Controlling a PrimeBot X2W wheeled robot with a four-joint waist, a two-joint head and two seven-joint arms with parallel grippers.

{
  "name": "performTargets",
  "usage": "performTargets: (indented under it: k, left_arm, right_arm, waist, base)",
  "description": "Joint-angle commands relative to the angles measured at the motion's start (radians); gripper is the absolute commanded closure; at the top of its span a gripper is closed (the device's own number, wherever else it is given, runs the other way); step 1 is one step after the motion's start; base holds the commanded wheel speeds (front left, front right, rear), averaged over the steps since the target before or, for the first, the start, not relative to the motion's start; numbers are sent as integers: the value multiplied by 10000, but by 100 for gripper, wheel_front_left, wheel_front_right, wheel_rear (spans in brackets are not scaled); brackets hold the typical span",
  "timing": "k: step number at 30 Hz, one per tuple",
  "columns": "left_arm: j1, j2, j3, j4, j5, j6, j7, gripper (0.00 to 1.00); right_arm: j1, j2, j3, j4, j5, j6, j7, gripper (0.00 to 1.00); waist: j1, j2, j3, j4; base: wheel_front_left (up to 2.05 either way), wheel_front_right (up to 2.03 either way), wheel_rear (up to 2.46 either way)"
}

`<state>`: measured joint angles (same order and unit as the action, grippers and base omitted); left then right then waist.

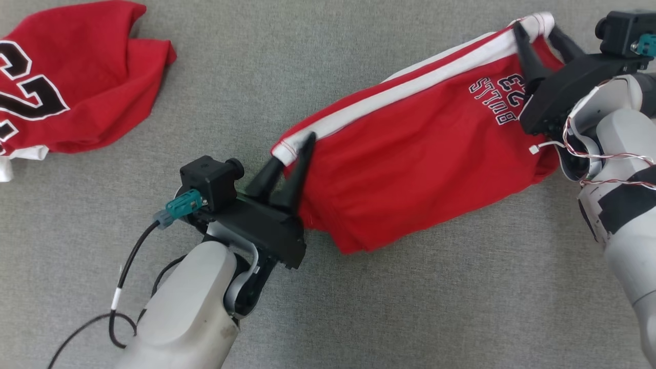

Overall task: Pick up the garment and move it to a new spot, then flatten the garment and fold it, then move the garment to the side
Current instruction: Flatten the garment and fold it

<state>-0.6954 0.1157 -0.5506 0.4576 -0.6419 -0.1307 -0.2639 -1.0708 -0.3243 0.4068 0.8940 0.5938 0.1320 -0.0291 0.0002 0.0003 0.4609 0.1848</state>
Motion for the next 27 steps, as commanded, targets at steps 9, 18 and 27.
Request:
performTargets:
  k: [9,18,27]
  left_arm:
    - [1380,200,1065,-957,952,15,-6,0]
    - [3791,-162,4282,-3677,2658,562,-5,0]
    - [4694,-612,5630,-4157,3808,353,-6,0]
  right_arm:
    - [629,-813,1040,37,934,-27,-392,0]
    - [1494,-1266,1653,352,1803,-27,-604,0]
    - [1695,-1128,2192,900,2237,-27,-539,34]
  waist:
    - [-2,-3,-718,-143]
    - [-2,-3,-841,-11]
    - [-2,-3,-745,118]
  base:
    - [0,0,0]
    - [0,0,0]
    - [0,0,0]
